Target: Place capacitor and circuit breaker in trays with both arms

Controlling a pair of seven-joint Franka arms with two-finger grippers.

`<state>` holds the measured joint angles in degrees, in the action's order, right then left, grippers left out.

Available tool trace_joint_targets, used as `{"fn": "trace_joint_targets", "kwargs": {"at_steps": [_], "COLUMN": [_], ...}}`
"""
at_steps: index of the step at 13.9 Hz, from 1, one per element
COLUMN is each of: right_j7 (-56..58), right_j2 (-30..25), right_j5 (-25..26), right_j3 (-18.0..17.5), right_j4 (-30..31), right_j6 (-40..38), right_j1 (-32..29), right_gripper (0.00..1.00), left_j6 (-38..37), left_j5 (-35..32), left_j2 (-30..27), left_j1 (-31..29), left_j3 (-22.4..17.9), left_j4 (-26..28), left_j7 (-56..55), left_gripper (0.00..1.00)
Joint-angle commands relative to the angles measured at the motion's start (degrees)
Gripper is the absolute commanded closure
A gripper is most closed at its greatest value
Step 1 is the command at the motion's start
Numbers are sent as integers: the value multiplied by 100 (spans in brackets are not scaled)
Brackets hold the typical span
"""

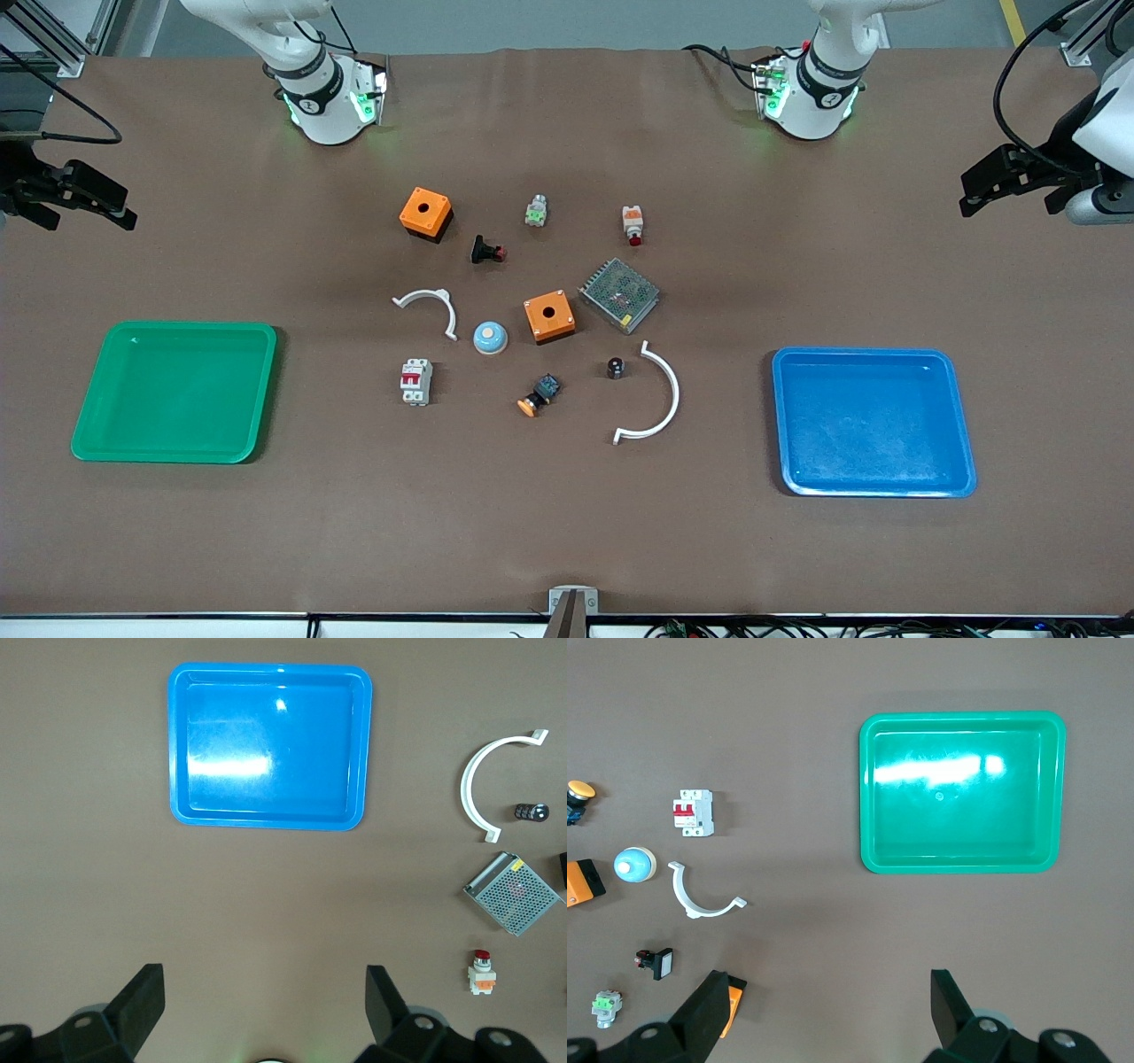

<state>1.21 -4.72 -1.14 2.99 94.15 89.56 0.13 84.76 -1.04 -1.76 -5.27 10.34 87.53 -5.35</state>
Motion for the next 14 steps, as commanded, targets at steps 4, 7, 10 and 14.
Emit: {"fn": "trace_joint_targets", "kwargs": {"at_steps": [4, 7, 10, 14], "right_j7": [-50, -24, -68, 2], "right_j2": [-160, 14, 576, 1464], "right_j5": [17, 8, 70, -9], "right_j3": [-79, -88, -88, -96], "right_j4": [95, -317, -353, -415], "right_j6": [53, -34, -44, 44], "right_j1": [-110, -127, -93, -84], "right_gripper": [0, 0, 0, 0], "left_j6": [-13, 57, 846, 1603], "left_j5": [51, 25, -440, -450], "left_j2": [131, 622, 1185, 2160], "left_j1": [8, 122, 604, 1237], "left_j3": [11, 99, 249, 249], "left_j4": [-61, -253, -219, -228], "left_j7": [104, 113, -89, -1000], "left_gripper": [0, 0, 0, 0]}}
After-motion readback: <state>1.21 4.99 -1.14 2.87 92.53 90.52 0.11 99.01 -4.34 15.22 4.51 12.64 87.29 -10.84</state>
